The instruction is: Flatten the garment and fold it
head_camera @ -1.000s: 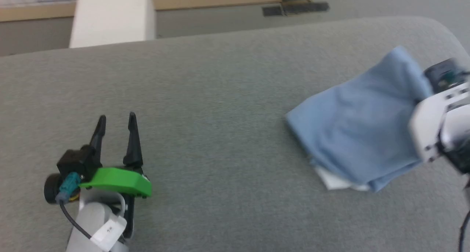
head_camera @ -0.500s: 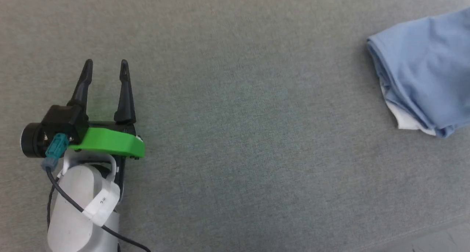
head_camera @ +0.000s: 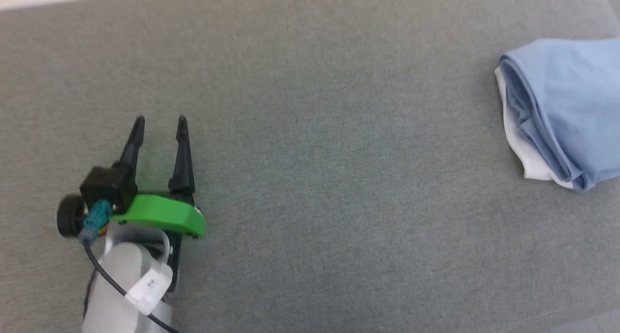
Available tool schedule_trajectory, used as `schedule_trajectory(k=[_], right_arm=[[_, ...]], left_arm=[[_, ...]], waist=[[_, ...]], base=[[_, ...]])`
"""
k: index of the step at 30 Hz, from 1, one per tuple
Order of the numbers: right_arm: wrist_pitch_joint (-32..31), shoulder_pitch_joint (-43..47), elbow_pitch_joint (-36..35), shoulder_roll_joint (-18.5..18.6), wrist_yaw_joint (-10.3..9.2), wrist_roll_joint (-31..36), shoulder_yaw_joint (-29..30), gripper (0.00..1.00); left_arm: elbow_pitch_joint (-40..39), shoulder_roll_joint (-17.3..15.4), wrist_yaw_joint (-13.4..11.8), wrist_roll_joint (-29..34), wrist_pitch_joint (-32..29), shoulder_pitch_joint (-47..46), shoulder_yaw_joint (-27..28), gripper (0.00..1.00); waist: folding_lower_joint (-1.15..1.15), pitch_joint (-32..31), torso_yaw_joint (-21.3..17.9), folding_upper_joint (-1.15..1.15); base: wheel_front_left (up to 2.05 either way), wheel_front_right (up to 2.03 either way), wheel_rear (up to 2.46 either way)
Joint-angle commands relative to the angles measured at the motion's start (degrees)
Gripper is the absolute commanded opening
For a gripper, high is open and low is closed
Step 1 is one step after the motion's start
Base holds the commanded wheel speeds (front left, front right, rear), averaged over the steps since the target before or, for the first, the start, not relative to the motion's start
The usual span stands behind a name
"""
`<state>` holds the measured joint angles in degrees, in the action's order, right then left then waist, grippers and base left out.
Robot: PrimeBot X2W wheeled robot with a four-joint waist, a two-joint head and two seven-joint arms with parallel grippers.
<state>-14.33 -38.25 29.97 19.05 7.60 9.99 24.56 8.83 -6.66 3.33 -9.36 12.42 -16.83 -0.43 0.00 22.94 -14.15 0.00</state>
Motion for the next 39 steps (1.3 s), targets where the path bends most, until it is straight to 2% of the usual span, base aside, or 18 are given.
schedule_trajectory(k=[1,3,7,12,18,22,30,39], right_arm=[[1.5,2.0,-1.1,-0.6,-0.11,-1.7,-0.7,1.0],[4.8,6.0,-4.6,-1.4,-0.11,-6.4,-2.7,1.0],[8.1,12.3,-11.7,-2.1,-0.11,-11.8,-7.2,1.0],[11.0,20.2,-20.9,-3.7,-0.11,-16.7,-12.4,1.0],[14.2,28.4,-30.0,-7.8,-0.11,-20.1,-15.5,1.0],[15.9,32.2,-31.9,-10.6,-0.11,-21.5,-18.2,1.0],[19.2,36.8,-29.6,-14.7,-0.11,-21.4,-20.9,1.0],[20.6,39.0,-27.6,-16.1,-0.11,-20.6,-21.0,1.0]], left_arm=[[1.0,0.3,0.0,-0.9,0.6,1.0,0.2,1.0],[3.1,1.1,0.3,-2.1,1.1,2.5,-0.3,1.0],[4.8,1.6,0.3,-3.1,1.4,4.2,-0.7,1.0],[6.3,2.1,0.3,-4.1,1.6,5.3,-1.2,1.0],[7.7,2.6,-0.1,-4.6,1.9,6.1,-2.3,1.0],[8.4,2.9,-0.3,-5.0,2.2,6.6,-2.9,1.0],[9.3,3.3,-0.9,-5.9,2.5,8.2,-3.4,1.0],[8.6,3.5,-1.3,-5.9,2.6,10.2,-3.4,1.0]], waist=[[0.0,-8.6,4.4,0.0],[0.0,-12.8,6.0,0.0],[0.0,-16.4,7.9,0.0],[0.0,-18.6,9.9,0.0],[0.0,-20.0,12.4,0.0],[0.0,-20.4,13.5,0.0],[0.0,-21.7,15.5,0.0],[0.0,-22.7,16.4,0.0]], base=[[0.0,0.0,0.0],[0.0,0.0,0.0],[0.0,0.0,0.0],[0.0,0.0,0.0],[0.0,0.0,0.0],[0.0,0.0,0.0],[0.0,0.0,0.0],[0.0,0.0,0.0]])
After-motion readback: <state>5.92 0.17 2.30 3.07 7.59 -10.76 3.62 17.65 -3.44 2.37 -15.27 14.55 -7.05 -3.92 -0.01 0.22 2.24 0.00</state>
